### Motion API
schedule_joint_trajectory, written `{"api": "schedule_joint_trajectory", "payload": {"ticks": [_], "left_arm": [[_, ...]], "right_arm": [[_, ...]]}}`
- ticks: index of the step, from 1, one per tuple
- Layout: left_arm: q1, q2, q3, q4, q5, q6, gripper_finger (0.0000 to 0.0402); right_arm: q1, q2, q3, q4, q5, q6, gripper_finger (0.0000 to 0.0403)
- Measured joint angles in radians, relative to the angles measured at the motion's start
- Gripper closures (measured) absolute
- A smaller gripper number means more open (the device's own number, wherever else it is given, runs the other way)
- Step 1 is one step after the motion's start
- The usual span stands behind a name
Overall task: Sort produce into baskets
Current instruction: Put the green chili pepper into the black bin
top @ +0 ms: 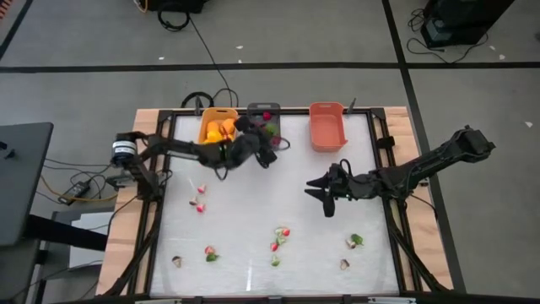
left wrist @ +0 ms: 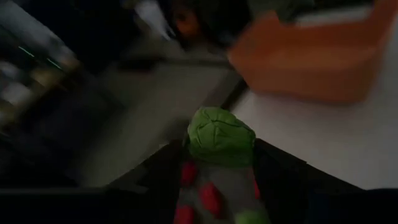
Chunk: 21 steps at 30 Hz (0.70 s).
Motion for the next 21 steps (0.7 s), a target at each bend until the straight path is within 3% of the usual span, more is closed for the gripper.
{"api": "schedule_joint_trajectory", "payload": {"ticks": [5,14,21], "left_arm": [[0.105,0.004,0.0,-0.167,0.219,-0.187,0.0183],[0.129,0.006,0.0,-0.203,0.237,-0.201,0.0097],[0.095,0.005,0.078,-0.311,0.265,-0.176,0.0087]], "right_arm": [[0.005,0.0,0.0,-0.005,-0.013,-0.001,0.0243],[0.005,0.0,0.0,-0.021,-0.063,-0.009,0.0243],[0.005,-0.025,0.0,-0.128,-0.166,0.009,0.0243]]}}
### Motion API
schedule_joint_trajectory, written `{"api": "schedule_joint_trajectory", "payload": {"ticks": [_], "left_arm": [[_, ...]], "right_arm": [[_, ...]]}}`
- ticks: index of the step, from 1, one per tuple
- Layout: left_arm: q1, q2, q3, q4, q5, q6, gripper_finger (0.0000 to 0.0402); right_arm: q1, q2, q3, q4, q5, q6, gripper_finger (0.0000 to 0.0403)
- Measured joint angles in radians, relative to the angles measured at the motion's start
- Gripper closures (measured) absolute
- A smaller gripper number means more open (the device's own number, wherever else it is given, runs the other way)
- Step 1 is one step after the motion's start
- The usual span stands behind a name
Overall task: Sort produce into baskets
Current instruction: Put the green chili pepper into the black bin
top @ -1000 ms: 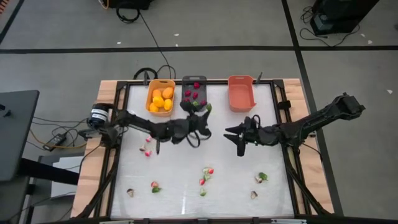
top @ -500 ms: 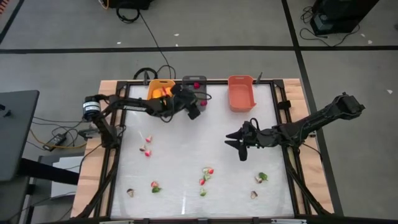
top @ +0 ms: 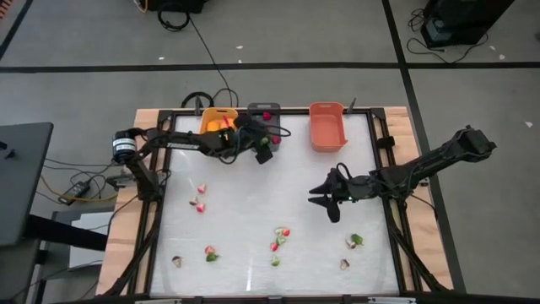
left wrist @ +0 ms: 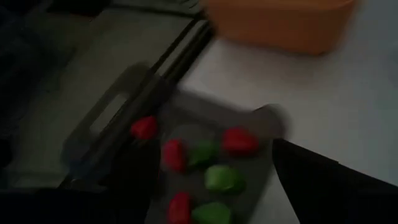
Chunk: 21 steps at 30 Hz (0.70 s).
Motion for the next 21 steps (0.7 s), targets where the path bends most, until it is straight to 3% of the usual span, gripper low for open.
{"api": "schedule_joint_trajectory", "payload": {"ticks": [6,12,21], "left_arm": [[-0.053,-0.001,0.061,0.007,0.276,0.062,0.0104],[-0.152,-0.001,0.033,0.021,0.498,0.003,0.0128],[-0.353,-0.001,-0.073,0.106,0.522,-0.09,0.0158]], "right_arm": [[0.006,-0.013,0.0,-0.139,-0.31,0.171,0.0243],[0.067,-0.013,0.0,-0.278,-0.41,0.4,0.0247],[0.207,-0.013,0.068,-0.494,-0.413,0.638,0.0259]]}}
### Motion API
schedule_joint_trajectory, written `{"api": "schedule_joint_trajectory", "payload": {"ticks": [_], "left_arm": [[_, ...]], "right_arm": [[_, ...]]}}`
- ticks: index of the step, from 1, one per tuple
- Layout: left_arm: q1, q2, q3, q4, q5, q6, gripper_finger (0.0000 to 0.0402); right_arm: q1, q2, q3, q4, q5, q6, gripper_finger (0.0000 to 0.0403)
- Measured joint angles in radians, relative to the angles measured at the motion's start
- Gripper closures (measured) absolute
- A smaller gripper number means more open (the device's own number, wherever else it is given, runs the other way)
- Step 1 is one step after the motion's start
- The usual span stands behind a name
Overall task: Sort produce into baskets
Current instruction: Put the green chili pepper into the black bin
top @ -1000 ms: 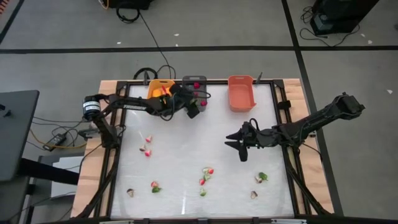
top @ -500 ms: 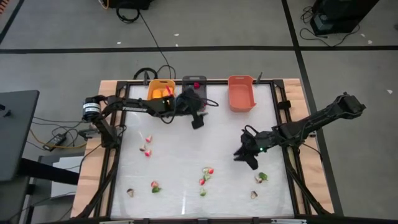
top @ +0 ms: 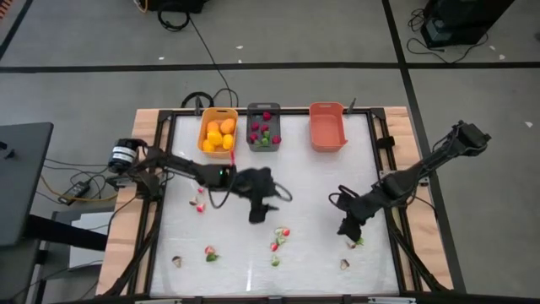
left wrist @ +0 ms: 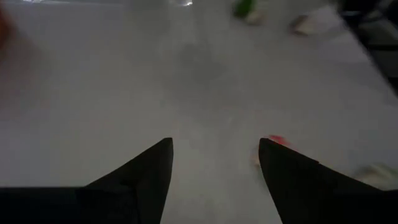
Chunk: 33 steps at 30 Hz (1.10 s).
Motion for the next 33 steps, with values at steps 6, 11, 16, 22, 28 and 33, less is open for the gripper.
{"api": "schedule_joint_trajectory", "payload": {"ticks": [6,11,16,22,28,33], "left_arm": [[-0.076,0.0,-0.035,0.105,-0.024,-0.029,0.0158],[-0.098,0.0,-0.035,0.141,-0.111,-0.031,0.0158],[-0.112,0.0,-0.035,0.118,-0.161,-0.082,0.0158],[-0.127,0.0,-0.035,0.107,-0.164,-0.105,0.0158],[-0.147,0.0,-0.035,0.095,-0.186,-0.126,0.0158],[-0.162,0.0,-0.035,0.094,-0.242,-0.161,0.0159]], "right_arm": [[0.101,0.0,0.101,-0.153,0.044,0.13,0.0273],[0.202,0.022,0.108,-0.251,0.114,0.284,0.0281],[0.275,0.082,0.104,-0.272,0.134,0.414,0.0283],[0.304,0.151,0.104,-0.277,0.159,0.443,0.0283],[0.303,0.224,0.104,-0.276,0.104,0.444,0.0283],[0.303,0.27,0.104,-0.271,0.094,0.427,0.0283]]}}
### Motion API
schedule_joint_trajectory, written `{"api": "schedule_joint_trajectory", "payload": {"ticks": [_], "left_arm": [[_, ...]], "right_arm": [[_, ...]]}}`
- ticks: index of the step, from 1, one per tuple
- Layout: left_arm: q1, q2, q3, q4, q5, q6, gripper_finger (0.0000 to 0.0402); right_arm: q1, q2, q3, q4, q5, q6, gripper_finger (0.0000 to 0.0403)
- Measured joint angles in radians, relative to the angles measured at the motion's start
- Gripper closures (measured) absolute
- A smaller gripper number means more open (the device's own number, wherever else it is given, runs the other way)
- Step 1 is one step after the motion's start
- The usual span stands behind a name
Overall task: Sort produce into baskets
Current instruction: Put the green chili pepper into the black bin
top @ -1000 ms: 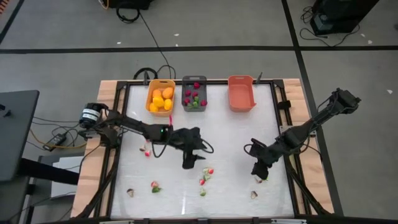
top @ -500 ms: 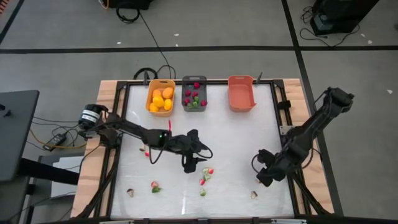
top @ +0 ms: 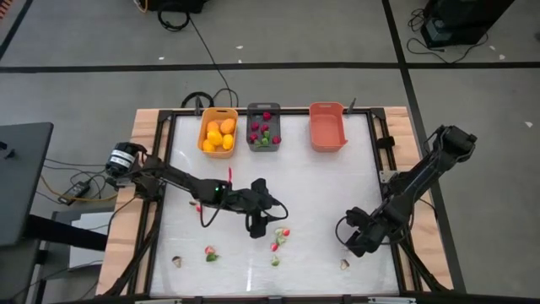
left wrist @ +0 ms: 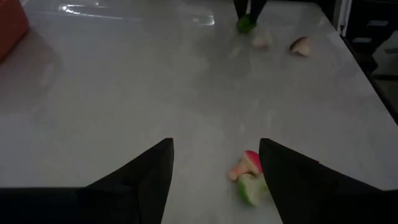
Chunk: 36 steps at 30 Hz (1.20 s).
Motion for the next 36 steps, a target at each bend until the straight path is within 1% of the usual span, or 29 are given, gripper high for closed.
{"api": "schedule_joint_trajectory", "payload": {"ticks": [5,10,12,14,17,20,22,25,28,32,36], "left_arm": [[-0.016,0.0,0.0,-0.002,-0.027,-0.048,0.0159],[-0.037,0.0,0.0,-0.005,-0.09,-0.051,0.0159],[-0.041,0.0,0.0,-0.003,-0.122,-0.051,0.0159],[-0.042,0.0,0.0,0.002,-0.136,-0.051,0.0159],[-0.043,0.004,0.0,0.012,-0.138,-0.033,0.0159],[-0.053,0.034,0.0,0.083,-0.138,0.036,0.0159],[-0.061,0.066,0.0,0.168,-0.137,0.112,0.0159],[-0.071,0.119,0.0,0.277,-0.138,0.256,0.0159],[-0.074,0.15,0.0,0.362,-0.164,0.364,0.0159],[-0.074,0.158,0.0,0.451,-0.18,0.461,0.0159],[-0.074,0.158,0.0,0.495,-0.188,0.539,0.0159]], "right_arm": [[0.0,0.03,0.001,0.008,0.001,-0.009,0.0294],[-0.009,0.037,0.002,0.016,0.032,-0.05,0.0339],[-0.021,0.028,0.0,0.034,0.096,-0.096,0.0362],[-0.042,0.014,-0.004,0.063,0.189,-0.156,0.0382],[-0.082,-0.001,-0.003,0.177,0.335,-0.28,0.0392],[-0.133,0.001,-0.003,0.313,0.429,-0.437,0.0391],[-0.168,0.005,-0.003,0.411,0.467,-0.537,0.0389],[-0.22,0.018,-0.003,0.551,0.465,-0.688,0.0389],[-0.263,0.031,-0.003,0.67,0.455,-0.805,0.0389],[-0.305,0.031,-0.001,0.749,0.457,-0.889,0.0388],[-0.339,0.031,-0.001,0.803,0.46,-0.947,0.0388]]}}
